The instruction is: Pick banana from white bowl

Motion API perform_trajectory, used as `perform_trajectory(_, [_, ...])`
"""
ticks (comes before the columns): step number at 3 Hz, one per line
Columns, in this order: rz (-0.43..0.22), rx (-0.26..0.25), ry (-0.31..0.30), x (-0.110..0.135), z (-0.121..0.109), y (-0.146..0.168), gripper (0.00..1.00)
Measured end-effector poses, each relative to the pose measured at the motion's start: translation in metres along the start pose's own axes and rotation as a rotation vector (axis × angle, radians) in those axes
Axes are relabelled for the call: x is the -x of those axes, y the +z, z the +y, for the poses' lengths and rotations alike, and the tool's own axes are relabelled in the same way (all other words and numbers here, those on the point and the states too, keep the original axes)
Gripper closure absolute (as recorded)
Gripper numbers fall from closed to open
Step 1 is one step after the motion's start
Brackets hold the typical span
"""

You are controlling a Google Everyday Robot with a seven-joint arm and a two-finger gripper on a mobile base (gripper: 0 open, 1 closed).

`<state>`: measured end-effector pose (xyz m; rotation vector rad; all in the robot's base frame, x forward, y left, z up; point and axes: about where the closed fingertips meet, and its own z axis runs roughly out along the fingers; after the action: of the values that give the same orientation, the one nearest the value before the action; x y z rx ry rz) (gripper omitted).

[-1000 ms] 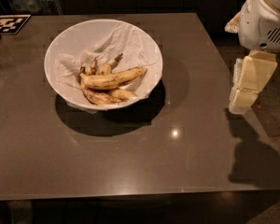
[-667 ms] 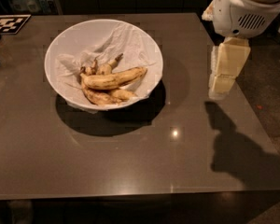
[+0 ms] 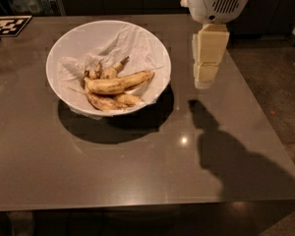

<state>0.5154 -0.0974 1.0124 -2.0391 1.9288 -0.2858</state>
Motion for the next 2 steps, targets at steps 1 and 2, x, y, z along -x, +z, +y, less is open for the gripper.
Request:
perform_trajectory(1, [-0.027,-0.002,-0.025,0.014,-0.014,0.010,0.00])
perform_trajectory(2, [-0.034,-0.005,-0.077,0.037,-0.031,0.022,0.00])
